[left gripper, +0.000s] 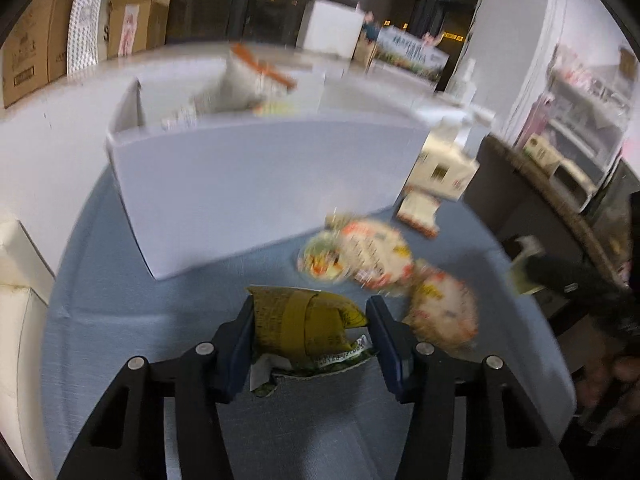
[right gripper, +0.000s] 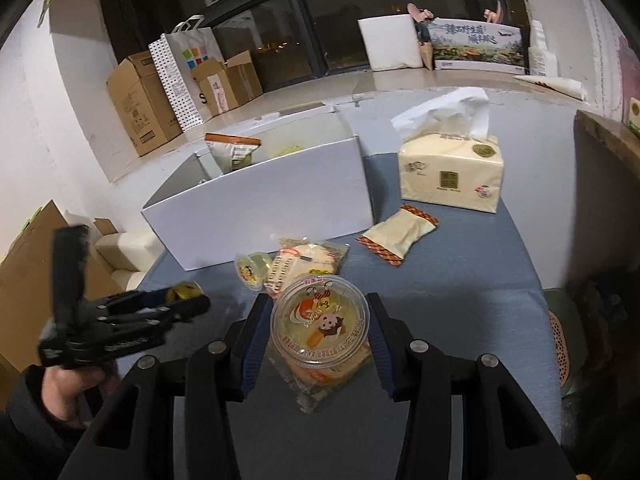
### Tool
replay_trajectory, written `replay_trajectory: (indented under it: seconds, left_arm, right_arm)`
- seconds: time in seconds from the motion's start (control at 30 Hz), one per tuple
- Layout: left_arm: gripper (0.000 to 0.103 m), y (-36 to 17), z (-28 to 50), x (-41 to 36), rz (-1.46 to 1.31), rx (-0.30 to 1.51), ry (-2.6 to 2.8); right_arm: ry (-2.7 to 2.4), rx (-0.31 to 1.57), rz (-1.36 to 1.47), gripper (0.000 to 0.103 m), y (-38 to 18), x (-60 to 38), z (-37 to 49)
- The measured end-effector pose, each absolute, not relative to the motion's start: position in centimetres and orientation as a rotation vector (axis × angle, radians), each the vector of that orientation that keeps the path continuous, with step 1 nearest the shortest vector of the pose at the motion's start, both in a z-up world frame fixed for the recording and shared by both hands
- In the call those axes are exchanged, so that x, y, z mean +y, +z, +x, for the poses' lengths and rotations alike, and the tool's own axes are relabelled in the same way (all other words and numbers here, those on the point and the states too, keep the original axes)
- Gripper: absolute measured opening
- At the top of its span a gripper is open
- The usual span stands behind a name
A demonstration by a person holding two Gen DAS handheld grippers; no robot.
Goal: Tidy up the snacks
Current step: 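Drop the cup snack and green-yellow packet into the white box with both grippers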
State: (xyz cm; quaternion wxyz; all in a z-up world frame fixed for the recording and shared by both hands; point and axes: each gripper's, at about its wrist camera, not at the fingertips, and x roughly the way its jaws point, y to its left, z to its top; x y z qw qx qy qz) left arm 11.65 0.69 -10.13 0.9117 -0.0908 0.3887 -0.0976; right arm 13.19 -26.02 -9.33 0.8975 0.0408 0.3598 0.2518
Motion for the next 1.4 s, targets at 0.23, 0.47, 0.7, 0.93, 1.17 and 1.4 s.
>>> replay_trajectory:
  seconds: [0.23, 0.47, 0.7, 0.93, 1.17, 1.4]
  left_arm:
    - [0.058, -3.7, 12.0, 2.6, -0.179, 0.664, -0.207]
    - [0.058, -0.1, 14.9, 4.6, -0.194, 0.593, -0.19]
    - [0.058, 1.2, 19.8, 5.5, -0.161, 0.573, -0.147]
    - [0.059, 1.1, 24.0, 6.7, -0.12, 0.577, -0.089]
    - [0.103, -1.1, 26.0, 8.6, -0.232, 0.656, -0.046]
    - [0.103, -2.6, 25.2, 8.8, -0.251, 0.692, -0.041]
  right_arm:
    - [0.579, 0.705, 0.078, 0.051, -7.7, -23.5, 14.0]
    - [0.622, 0.628, 0.049, 0.051, -3.5, -20.4, 17.1]
    - [0.617, 0.589, 0.059, 0.051, -0.8, -17.6, 22.0]
    - [0.609, 0.635, 0.059, 0.051, -0.7, -15.3, 28.0]
    - [0.55, 0.676, 0.053, 0.103, -2.4, -14.6, 31.8]
    - [0.571, 0.669, 0.055, 0.103, -2.7, -15.5, 30.7]
